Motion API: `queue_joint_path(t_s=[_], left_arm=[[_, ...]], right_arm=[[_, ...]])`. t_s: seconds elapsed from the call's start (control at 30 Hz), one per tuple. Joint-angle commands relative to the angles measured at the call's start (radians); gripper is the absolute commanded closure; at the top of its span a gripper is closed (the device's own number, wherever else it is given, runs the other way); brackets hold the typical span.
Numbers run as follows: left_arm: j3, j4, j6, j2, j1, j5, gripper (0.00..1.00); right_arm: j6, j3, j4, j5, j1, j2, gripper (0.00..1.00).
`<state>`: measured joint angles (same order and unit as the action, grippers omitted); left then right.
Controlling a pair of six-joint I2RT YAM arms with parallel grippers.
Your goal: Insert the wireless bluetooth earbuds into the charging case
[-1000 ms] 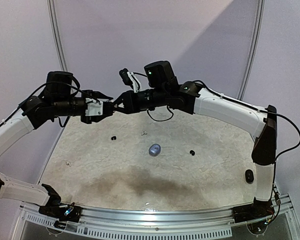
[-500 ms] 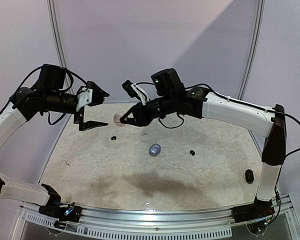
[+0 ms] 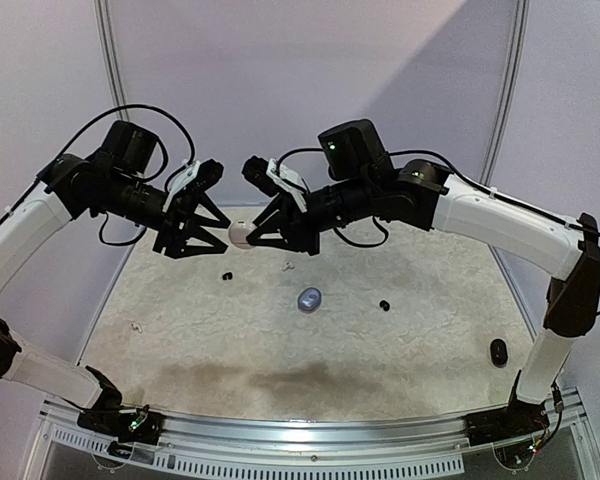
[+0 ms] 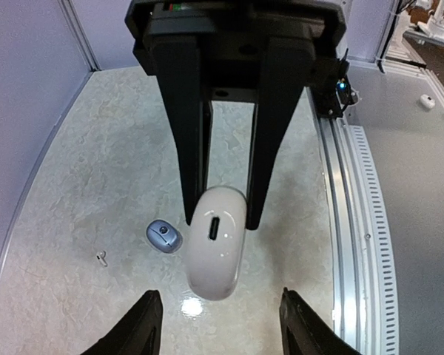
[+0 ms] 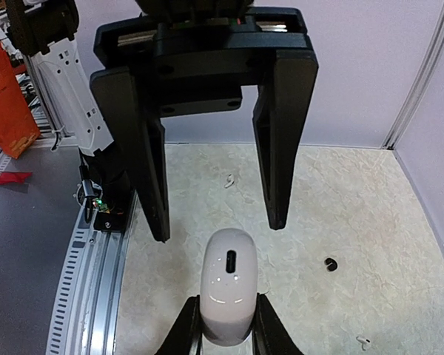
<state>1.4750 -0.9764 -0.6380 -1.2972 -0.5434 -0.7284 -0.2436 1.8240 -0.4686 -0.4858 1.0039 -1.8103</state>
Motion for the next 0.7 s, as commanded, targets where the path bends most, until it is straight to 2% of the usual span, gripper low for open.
queue_joint_path(t_s=[0.0, 0.17, 0.27, 0.5, 0.67], left_arm=[[0.021, -0.033, 0.036, -0.007, -0.033, -0.027, 0.47], [0.014, -0.007, 0.052, -0.014, -0.069, -0.01, 0.55], [0.022, 0.021, 0.071, -0.019, -0.071, 0.009, 0.64], [0.022, 0.025, 0.07, -0.027, -0.083, -0.002, 0.69], [0.027, 0.019, 0.059, -0.028, -0.095, -0.007, 0.88]], right_arm=[[-0.046, 0.026, -0.005, -0.007, 0.012, -0.016, 1.0], [-0.059, 0.047, -0.022, -0.005, 0.018, -0.025, 1.0], [-0.065, 0.054, -0.03, -0.005, 0.02, -0.032, 1.0], [-0.065, 0.053, -0.018, -0.006, 0.02, -0.032, 1.0], [-0.063, 0.054, -0.003, -0.012, 0.019, -0.031, 1.0]])
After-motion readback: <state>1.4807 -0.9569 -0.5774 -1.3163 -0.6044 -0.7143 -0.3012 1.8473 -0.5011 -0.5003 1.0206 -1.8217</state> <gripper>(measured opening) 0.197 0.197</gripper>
